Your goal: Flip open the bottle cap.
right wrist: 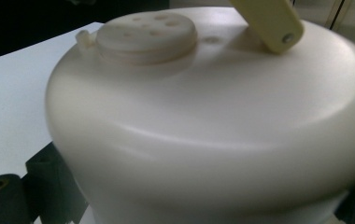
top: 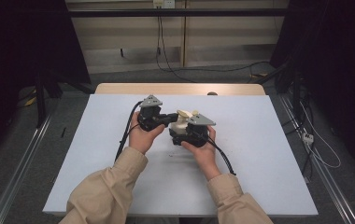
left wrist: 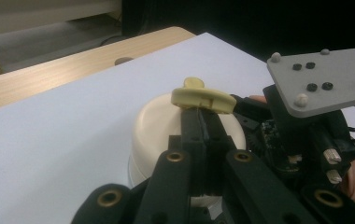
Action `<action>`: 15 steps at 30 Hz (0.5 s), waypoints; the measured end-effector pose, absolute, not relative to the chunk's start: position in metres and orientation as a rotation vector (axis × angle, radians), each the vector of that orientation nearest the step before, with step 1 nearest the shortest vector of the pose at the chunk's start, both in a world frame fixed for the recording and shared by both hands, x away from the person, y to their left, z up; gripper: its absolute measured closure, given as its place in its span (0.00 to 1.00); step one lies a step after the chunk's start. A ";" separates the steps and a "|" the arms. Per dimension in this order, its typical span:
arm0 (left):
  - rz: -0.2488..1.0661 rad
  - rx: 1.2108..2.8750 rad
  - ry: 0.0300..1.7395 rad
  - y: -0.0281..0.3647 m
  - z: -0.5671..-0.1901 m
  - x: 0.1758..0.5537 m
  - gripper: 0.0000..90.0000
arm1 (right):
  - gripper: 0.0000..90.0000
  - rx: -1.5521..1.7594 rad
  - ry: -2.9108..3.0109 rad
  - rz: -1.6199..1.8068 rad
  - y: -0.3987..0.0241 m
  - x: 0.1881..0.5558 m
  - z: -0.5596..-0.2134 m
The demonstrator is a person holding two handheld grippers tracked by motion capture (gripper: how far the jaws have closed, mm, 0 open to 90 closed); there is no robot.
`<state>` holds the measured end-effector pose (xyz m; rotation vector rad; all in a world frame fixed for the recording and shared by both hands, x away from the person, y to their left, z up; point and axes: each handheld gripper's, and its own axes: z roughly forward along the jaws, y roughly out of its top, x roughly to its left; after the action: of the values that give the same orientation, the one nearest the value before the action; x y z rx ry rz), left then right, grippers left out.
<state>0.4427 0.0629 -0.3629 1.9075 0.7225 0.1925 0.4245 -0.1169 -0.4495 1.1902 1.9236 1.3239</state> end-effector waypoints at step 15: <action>0.194 1.910 0.716 0.058 -0.360 0.445 1.00 | 0.07 1.190 1.925 1.324 -0.117 0.425 -0.449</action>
<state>0.4450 0.0585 -0.3597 1.9104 0.7161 0.1936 0.4246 -0.1170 -0.4494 1.1904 1.9252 1.3238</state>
